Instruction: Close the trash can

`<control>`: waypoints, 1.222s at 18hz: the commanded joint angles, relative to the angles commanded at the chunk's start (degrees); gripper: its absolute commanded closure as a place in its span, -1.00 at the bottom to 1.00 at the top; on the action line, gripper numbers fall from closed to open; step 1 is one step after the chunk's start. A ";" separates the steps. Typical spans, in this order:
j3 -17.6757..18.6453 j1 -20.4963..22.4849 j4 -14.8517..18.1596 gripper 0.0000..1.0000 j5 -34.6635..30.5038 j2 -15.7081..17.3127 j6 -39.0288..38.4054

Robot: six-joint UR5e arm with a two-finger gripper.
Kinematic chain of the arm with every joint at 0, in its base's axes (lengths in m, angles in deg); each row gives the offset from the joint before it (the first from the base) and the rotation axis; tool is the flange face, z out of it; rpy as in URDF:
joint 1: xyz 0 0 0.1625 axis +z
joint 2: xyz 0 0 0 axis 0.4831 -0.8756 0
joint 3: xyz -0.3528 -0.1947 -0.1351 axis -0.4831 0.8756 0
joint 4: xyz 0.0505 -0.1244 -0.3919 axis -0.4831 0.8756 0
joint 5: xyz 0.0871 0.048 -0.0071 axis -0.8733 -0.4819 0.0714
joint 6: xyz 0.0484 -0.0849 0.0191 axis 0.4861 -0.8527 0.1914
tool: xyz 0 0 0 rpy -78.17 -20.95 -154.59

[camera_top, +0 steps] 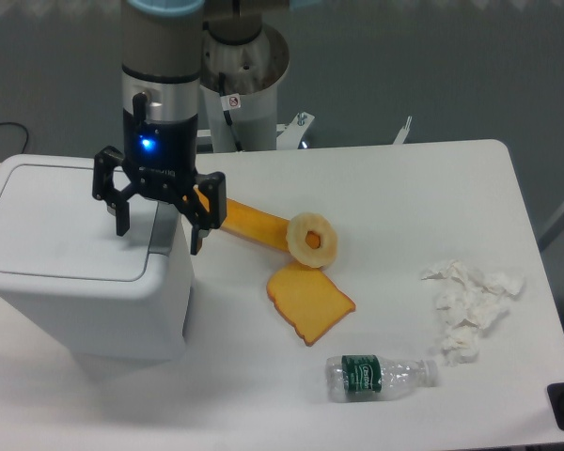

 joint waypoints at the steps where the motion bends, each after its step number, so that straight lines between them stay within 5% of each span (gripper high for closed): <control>1: 0.09 2.45 0.17 -1.00 -0.26 0.09 0.79; 6: 0.61 15.91 2.46 -1.00 -0.44 -1.48 11.07; 13: -0.44 28.83 2.46 -1.00 -2.46 -12.46 28.80; 17: -1.67 30.07 2.46 -1.00 -3.08 -17.39 46.12; 22: -1.49 28.15 2.11 -1.00 -15.54 -21.44 58.52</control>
